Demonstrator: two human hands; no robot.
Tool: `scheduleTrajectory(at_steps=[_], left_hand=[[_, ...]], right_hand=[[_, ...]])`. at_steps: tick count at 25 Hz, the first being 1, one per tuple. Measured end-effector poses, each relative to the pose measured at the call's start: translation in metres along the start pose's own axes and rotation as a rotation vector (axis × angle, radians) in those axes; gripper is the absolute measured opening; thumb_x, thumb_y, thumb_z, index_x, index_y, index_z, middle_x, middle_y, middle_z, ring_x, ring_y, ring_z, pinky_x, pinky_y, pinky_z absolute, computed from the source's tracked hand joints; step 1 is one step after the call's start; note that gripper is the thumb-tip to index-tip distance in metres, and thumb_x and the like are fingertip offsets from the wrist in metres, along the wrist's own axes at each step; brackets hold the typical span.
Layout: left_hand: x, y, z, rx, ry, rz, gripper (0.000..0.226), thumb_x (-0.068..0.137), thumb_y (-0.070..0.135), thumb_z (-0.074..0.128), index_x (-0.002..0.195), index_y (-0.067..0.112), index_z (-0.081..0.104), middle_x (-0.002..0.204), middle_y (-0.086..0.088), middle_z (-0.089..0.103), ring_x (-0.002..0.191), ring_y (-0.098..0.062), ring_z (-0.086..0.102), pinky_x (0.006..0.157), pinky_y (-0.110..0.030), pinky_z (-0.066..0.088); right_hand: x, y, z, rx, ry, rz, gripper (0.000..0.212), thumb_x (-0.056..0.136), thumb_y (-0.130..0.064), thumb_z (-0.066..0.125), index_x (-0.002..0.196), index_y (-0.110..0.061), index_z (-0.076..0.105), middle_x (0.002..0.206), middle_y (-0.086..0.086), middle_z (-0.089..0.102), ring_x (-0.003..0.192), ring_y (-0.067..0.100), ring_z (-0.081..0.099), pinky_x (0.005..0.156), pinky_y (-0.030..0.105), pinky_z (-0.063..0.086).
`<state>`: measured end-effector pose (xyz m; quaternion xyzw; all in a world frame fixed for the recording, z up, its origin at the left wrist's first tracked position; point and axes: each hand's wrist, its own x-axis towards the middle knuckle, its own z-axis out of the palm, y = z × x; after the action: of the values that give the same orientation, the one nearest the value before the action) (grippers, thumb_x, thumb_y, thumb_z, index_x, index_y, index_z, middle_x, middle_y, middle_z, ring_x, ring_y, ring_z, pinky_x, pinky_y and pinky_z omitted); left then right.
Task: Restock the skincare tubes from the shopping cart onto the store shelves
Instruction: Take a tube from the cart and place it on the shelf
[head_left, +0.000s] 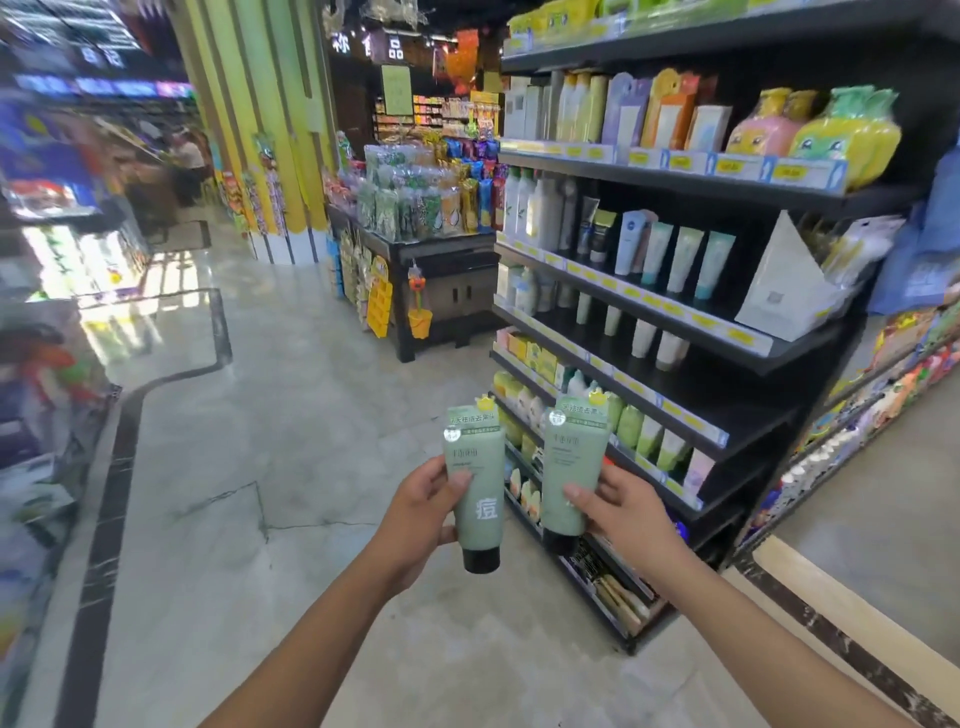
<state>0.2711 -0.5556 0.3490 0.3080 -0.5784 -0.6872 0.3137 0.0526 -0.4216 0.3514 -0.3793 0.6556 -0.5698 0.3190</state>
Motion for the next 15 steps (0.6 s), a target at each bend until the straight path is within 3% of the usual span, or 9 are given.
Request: scheduleTrajectory(at_steps=[5,15], left_hand=[[0.096,0.009,-0.021,0.01,0.04,-0.001,0.026,0.107,0.017,0.053,0.13,0.018,0.065,0.121,-0.005,0.074,0.113,-0.027,0.07,0.092,-0.059,0.059],[0.264,0.008,-0.066,0.015,0.131,-0.041,0.025,0.106,0.016,0.055,0.127,0.019,0.068,0.119,-0.006,0.075,0.114,-0.031,0.07,0.093,-0.059,0.059]], right_hand=[[0.105,-0.003,0.009,-0.001,-0.041,-0.034,0.032,0.094,-0.013,0.071,0.113,-0.038,0.065,0.109,-0.017,0.075,0.099,0.002,0.072,0.077,0.021,0.06],[0.296,0.014,0.034,0.077,-0.052,0.048,0.029,0.093,-0.009,0.071,0.12,-0.021,0.069,0.111,-0.007,0.077,0.101,0.011,0.074,0.077,0.023,0.06]])
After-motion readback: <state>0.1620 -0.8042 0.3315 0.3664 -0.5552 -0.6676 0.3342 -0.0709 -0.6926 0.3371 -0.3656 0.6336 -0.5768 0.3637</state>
